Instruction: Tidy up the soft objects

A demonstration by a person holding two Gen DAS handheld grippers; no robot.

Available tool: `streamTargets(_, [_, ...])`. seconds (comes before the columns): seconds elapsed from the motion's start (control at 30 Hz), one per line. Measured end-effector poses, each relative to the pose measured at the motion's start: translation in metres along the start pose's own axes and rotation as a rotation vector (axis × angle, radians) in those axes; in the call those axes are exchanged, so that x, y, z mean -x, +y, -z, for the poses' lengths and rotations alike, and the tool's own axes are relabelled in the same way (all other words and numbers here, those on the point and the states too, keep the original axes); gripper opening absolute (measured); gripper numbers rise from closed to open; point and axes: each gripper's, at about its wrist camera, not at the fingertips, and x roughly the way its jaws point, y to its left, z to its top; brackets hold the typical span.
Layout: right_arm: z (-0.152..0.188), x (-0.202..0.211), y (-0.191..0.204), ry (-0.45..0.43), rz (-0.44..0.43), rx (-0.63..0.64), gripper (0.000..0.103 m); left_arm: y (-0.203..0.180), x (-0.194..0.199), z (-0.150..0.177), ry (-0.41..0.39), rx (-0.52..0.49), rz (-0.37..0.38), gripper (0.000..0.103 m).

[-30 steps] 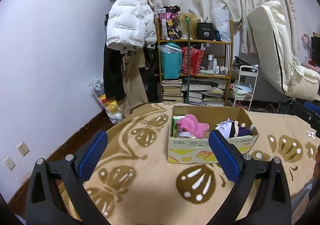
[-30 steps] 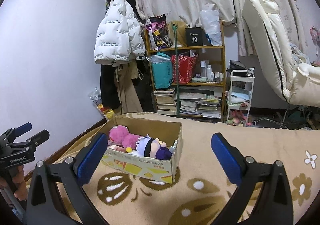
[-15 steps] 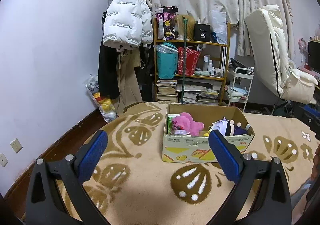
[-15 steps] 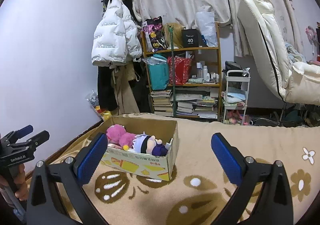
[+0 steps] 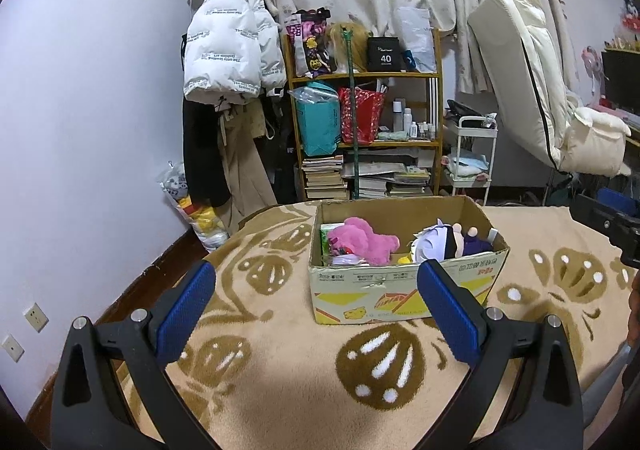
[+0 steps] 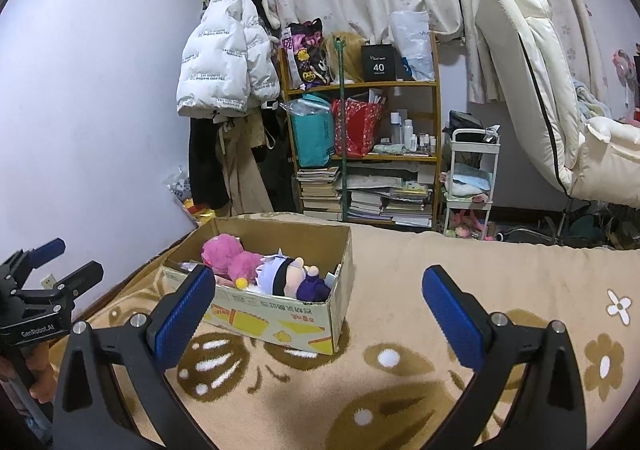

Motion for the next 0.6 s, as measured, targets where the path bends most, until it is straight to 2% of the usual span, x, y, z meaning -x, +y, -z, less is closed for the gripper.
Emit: streamTargets(0.6, [0.0036,-0.0035,-0.0013,-0.001,0.009,-0.007,0.103,-0.0022,-0.0001,0.0034,0.009,-0.020,-0.018,0.100])
